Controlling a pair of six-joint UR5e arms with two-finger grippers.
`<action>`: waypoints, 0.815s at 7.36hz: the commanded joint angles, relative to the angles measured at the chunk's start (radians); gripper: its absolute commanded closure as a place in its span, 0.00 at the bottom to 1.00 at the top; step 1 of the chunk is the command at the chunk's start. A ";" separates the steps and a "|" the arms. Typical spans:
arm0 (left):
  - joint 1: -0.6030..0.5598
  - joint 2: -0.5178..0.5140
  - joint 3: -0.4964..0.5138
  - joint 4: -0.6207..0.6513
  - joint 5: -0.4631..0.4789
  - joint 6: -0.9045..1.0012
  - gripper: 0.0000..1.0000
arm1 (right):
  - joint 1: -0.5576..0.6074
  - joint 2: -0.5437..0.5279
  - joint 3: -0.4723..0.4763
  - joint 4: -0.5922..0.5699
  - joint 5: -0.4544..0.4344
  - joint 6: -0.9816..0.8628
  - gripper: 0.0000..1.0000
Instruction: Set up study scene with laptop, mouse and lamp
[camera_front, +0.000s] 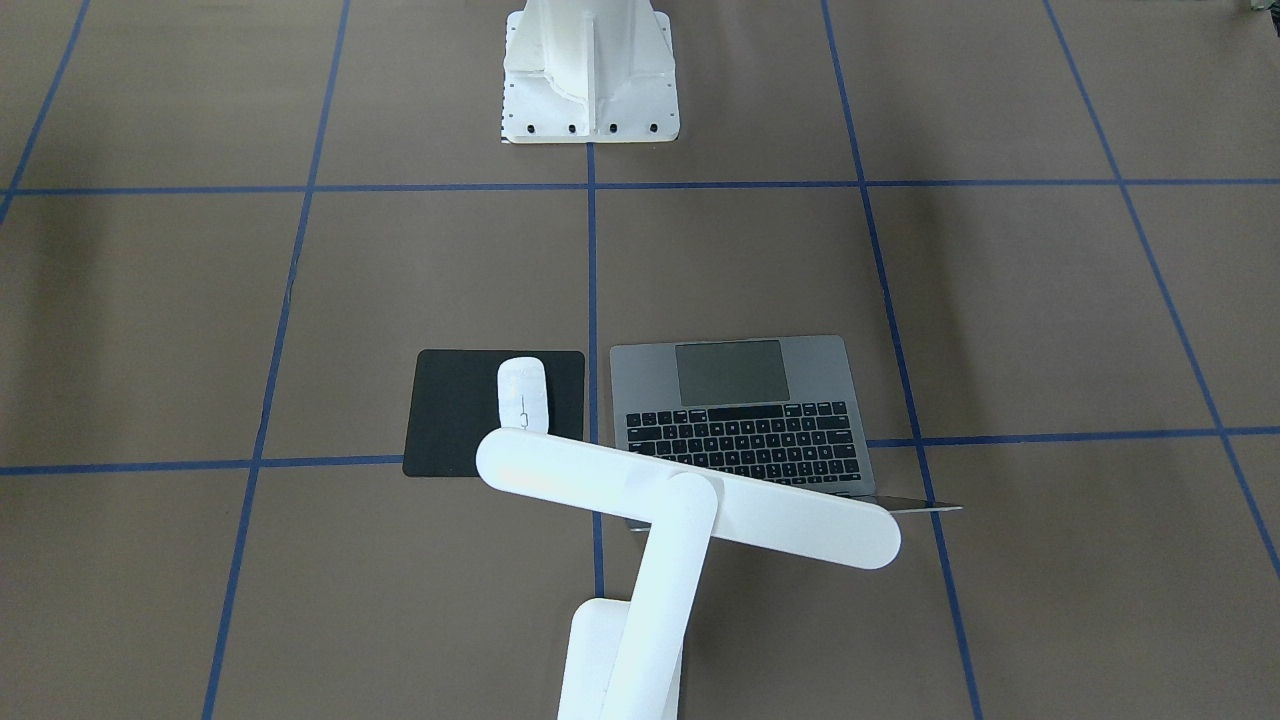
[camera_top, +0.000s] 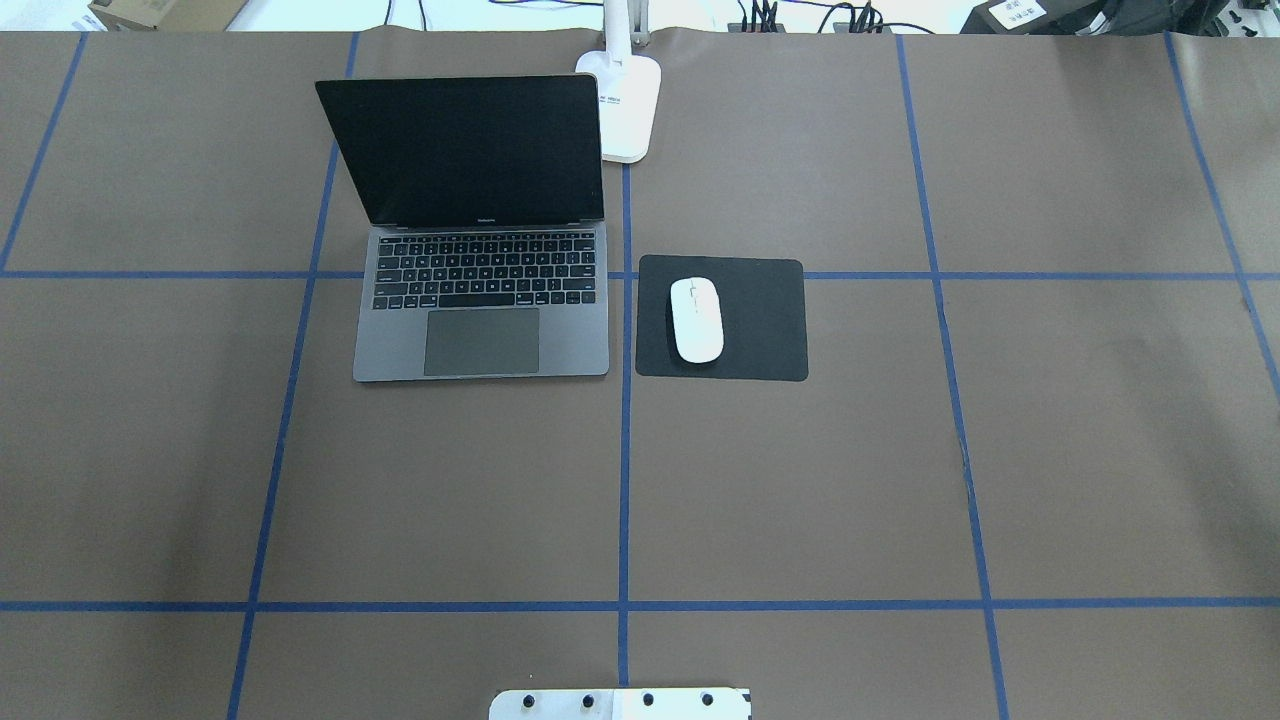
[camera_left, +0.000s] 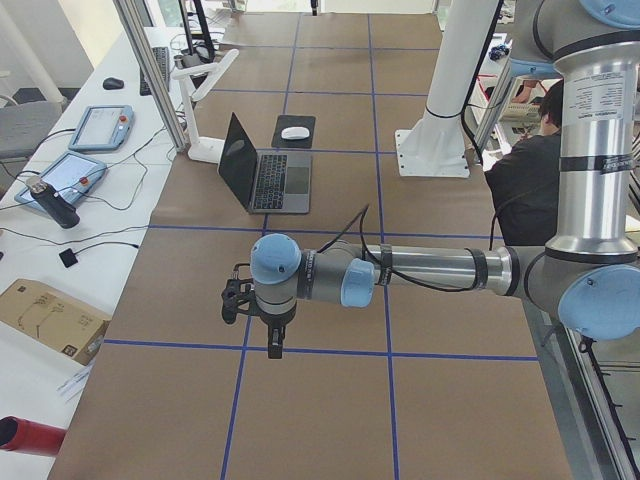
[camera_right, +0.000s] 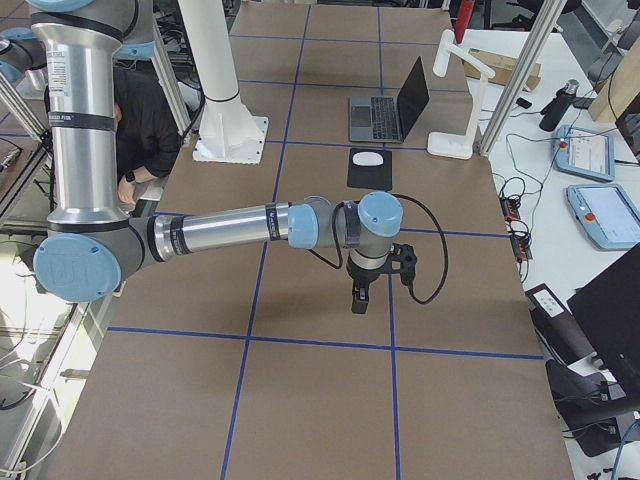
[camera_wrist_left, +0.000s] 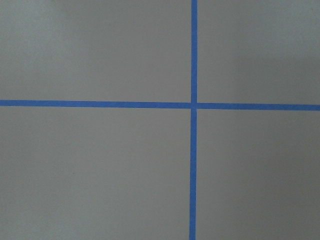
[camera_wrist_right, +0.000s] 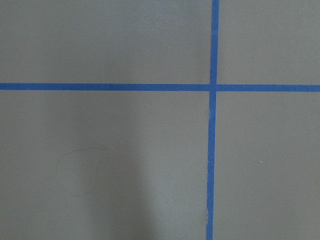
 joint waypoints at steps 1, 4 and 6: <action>0.013 0.001 0.002 -0.006 0.019 -0.008 0.01 | 0.042 0.000 -0.001 -0.046 0.029 0.000 0.00; 0.012 0.004 0.007 -0.006 0.020 -0.008 0.01 | 0.076 -0.034 -0.002 -0.044 0.033 -0.006 0.00; 0.012 0.003 0.007 -0.006 0.020 -0.008 0.01 | 0.085 -0.040 -0.001 -0.043 0.034 -0.006 0.00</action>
